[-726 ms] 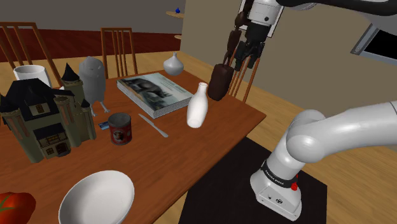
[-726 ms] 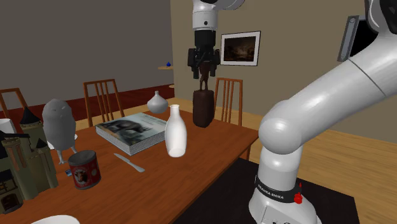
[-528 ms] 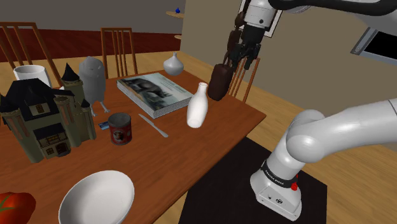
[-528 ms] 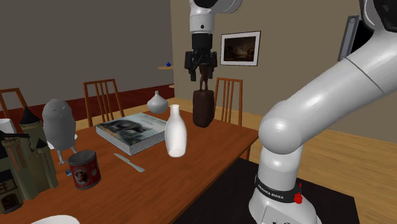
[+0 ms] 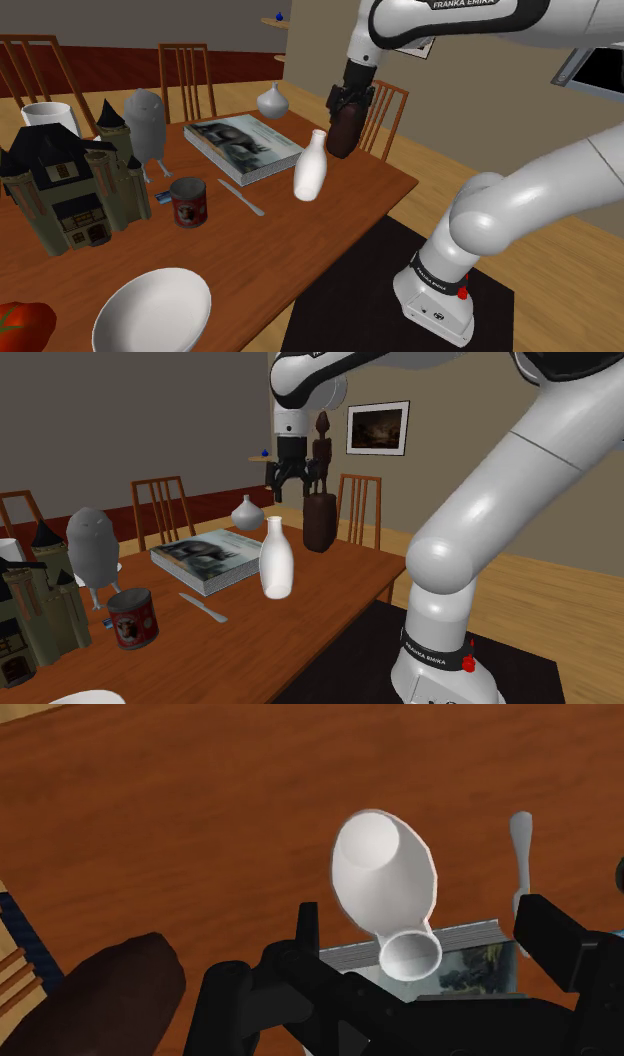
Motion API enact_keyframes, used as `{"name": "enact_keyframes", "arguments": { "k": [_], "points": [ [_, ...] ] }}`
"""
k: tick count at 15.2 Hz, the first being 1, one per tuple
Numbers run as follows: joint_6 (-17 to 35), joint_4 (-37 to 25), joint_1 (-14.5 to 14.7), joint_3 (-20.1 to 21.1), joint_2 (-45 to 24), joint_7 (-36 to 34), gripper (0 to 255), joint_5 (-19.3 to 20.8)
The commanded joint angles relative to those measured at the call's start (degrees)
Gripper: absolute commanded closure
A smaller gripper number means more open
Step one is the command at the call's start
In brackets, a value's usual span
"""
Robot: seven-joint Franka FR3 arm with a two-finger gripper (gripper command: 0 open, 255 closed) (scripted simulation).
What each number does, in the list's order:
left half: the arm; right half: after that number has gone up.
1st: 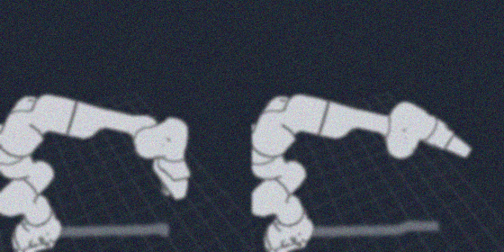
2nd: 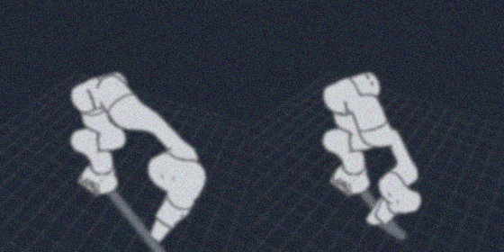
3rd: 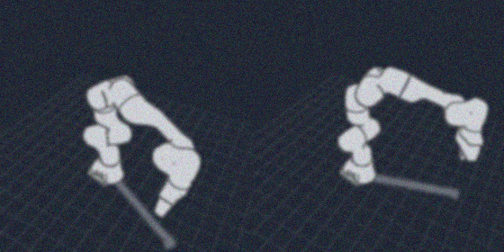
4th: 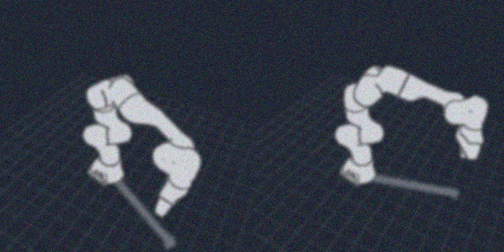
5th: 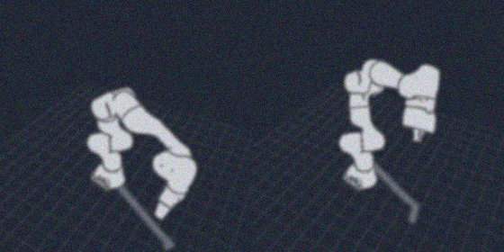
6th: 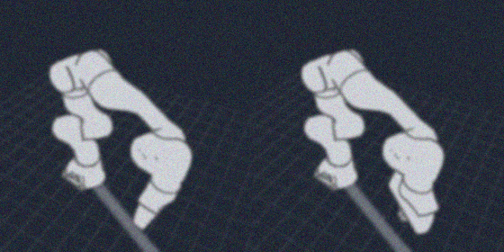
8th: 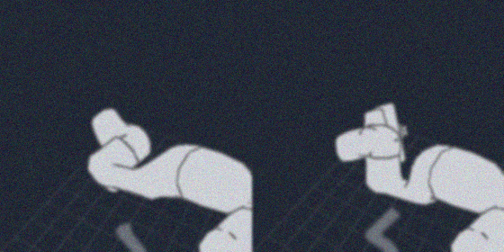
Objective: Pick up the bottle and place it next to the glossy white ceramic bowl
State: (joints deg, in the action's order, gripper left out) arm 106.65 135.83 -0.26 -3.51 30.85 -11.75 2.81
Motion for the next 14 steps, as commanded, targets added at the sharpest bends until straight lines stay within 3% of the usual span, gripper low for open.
{"name": "enact_keyframes", "arguments": {
  "k": [1,6,14],
  "points": [
    [4.00,0.22,-0.04,0.30,-3.38,-1.42,0,-0.23],
    [12.03,-2.27,-0.29,0.46,-13.15,-4.07,0,-0.57],
    [18.19,1.41,-0.35,0.29,-15.63,-4.05,0,-0.53]
  ]
}}
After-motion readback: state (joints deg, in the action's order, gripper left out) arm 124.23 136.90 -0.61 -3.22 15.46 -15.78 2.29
